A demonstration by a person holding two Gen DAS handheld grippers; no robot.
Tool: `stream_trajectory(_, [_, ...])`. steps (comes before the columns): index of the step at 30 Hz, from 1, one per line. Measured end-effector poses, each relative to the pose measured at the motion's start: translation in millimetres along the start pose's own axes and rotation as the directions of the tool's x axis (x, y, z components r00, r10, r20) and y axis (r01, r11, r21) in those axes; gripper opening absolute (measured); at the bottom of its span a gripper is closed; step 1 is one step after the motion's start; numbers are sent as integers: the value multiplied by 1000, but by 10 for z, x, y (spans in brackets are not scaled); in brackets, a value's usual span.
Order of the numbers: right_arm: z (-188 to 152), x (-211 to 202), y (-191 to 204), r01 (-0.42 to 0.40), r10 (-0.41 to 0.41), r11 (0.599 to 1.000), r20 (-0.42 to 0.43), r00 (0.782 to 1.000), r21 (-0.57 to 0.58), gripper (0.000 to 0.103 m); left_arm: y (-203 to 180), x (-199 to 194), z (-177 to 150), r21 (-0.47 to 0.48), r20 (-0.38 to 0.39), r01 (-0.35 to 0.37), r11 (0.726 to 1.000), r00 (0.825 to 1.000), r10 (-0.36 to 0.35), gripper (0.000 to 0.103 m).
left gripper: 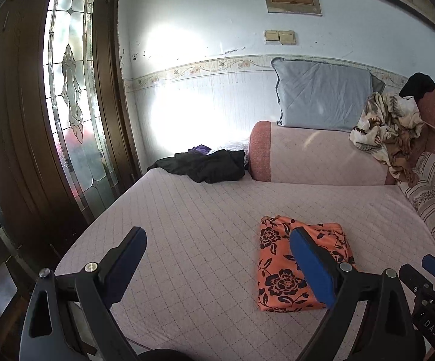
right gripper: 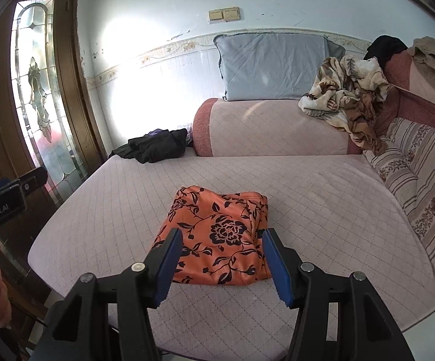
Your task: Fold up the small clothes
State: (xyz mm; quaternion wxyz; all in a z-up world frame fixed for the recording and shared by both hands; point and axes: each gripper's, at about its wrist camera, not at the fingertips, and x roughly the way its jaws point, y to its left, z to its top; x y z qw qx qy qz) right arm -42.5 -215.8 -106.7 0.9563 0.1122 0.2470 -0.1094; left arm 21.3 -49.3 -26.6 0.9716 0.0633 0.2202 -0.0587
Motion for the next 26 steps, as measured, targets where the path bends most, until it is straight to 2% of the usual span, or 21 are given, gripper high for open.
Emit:
stream_trajectory(13, [-19,136,122,-19,18,1000,-16,1000,-25,59,88,44,19,-9,7,-21,1000,1000,21,96])
stream_trajectory(21, [-58,283,297,-29,26,997,-40,999,-77,59,134,139,6,-16,0,43,999,999,-43,96])
stream_trajectory(26, [6,473,272,-58,53,995,-61,997,-75,59,193,362,14,-78,-30,109,991,993,-111,96])
